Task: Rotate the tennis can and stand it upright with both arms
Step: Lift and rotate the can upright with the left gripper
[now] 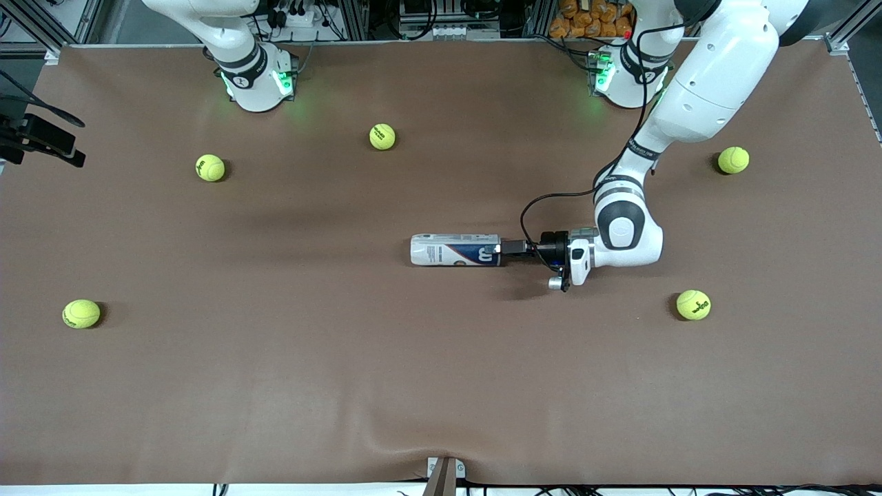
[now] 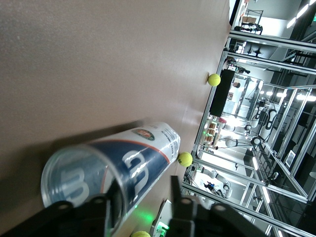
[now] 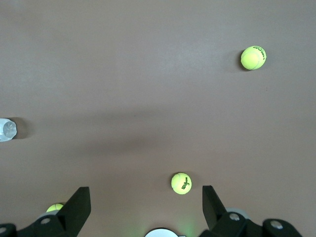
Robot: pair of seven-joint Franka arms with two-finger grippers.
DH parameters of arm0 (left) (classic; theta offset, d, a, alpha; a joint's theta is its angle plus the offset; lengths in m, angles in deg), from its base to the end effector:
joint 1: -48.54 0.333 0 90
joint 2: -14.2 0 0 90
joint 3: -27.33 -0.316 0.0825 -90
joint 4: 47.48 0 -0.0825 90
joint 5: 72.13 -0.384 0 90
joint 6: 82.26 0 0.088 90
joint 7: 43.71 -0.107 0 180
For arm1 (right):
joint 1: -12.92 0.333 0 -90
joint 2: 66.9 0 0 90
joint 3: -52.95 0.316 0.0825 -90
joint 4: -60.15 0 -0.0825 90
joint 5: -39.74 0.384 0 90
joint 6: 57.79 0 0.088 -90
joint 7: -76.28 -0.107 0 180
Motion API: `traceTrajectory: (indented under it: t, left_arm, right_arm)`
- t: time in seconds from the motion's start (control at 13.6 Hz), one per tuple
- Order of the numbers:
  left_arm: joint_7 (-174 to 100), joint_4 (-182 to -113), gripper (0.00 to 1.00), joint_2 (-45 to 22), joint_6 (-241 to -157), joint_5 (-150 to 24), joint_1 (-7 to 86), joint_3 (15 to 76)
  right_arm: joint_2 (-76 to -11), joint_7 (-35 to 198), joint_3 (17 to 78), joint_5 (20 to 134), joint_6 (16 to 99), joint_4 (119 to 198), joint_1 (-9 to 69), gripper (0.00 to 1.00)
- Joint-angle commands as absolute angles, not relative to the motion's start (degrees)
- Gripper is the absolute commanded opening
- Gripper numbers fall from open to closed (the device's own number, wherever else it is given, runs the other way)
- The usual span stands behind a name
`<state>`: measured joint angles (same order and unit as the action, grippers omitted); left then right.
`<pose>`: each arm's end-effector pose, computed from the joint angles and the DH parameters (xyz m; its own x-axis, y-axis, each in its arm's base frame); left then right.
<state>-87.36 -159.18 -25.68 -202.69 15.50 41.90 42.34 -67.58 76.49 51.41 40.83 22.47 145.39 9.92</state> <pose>0.5298 -0.2618 0.1296 0.9680 -0.0035 -0.2509 0.2366 -0.3204 0.9172 0.5314 -0.0400 0.6552 0.9946 -0.0720 -0.0749 -0.0737 -0.9971 -0.0195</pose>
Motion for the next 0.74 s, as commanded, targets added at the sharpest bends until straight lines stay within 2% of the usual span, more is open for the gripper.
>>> traceTrajectory:
  t: [0.0, 0.22, 0.44, 0.66]
  left_arm:
    - [-89.1, -158.8, 0.0, -25.2, -203.5, 17.3, 41.8, 42.5]
    - [-81.7, -155.9, 0.0, -23.6, -203.5, 15.2, 41.5, 42.4]
    - [-68.7, -152.2, 0.0, -19.4, -203.5, 5.1, 41.7, 42.2]
    - [-47.8, -144.6, 0.0, -17.1, -203.5, -10.8, 40.6, 42.6]
  right_arm:
    - [-67.2, 76.9, 51.5, 40.4, 23.1, 145.5, 10.8, 1.0]
    - [-67.2, 76.8, 51.6, 40.3, 23.7, 145.5, 11.6, 1.0]
    - [-67.2, 76.3, 51.5, 40.4, 23.9, 145.7, 11.6, 1.0]
    - [-67.2, 76.3, 51.5, 40.3, 24.1, 145.6, 11.5, 1.0]
